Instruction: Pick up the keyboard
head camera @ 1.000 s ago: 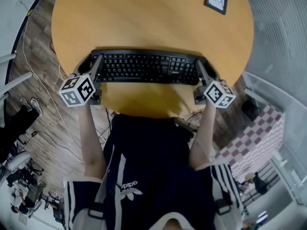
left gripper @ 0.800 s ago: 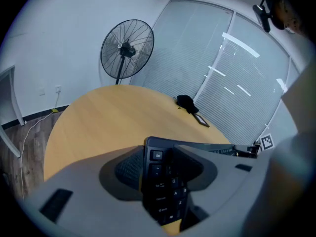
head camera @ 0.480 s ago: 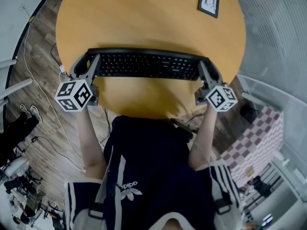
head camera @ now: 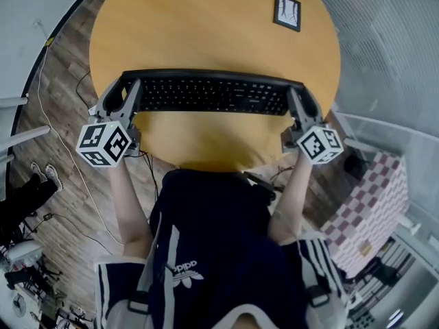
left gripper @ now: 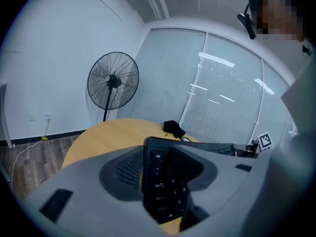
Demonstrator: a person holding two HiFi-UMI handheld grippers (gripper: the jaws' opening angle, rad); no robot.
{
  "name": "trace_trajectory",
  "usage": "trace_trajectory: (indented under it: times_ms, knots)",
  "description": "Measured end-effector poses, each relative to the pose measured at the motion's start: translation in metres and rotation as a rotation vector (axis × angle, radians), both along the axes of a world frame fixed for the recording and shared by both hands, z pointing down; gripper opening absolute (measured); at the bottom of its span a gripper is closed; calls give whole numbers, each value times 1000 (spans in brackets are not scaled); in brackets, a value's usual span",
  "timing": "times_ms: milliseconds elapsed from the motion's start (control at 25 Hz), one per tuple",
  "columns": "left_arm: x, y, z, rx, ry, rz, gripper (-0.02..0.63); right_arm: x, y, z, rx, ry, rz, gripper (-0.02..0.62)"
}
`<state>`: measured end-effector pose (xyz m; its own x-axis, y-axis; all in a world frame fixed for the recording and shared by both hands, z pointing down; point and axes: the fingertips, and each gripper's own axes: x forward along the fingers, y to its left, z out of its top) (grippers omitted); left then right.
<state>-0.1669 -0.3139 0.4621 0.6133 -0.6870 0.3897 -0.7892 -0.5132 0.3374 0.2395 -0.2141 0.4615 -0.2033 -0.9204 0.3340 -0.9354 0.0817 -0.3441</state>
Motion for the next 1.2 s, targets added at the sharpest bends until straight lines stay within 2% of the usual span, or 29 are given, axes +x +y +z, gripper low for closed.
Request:
trace_trajectory:
  times_ms: [480, 880, 1200]
  knots:
    - [-16, 1, -86, 196, 78, 22, 178, -21, 12, -101, 172, 98, 20, 164]
    - [-20, 40, -164, 369, 127, 22, 178, -23, 59, -170, 315, 122, 35, 164]
    - [-32, 62, -199, 419, 173, 4, 178, -37, 81, -220, 411, 180, 40, 164]
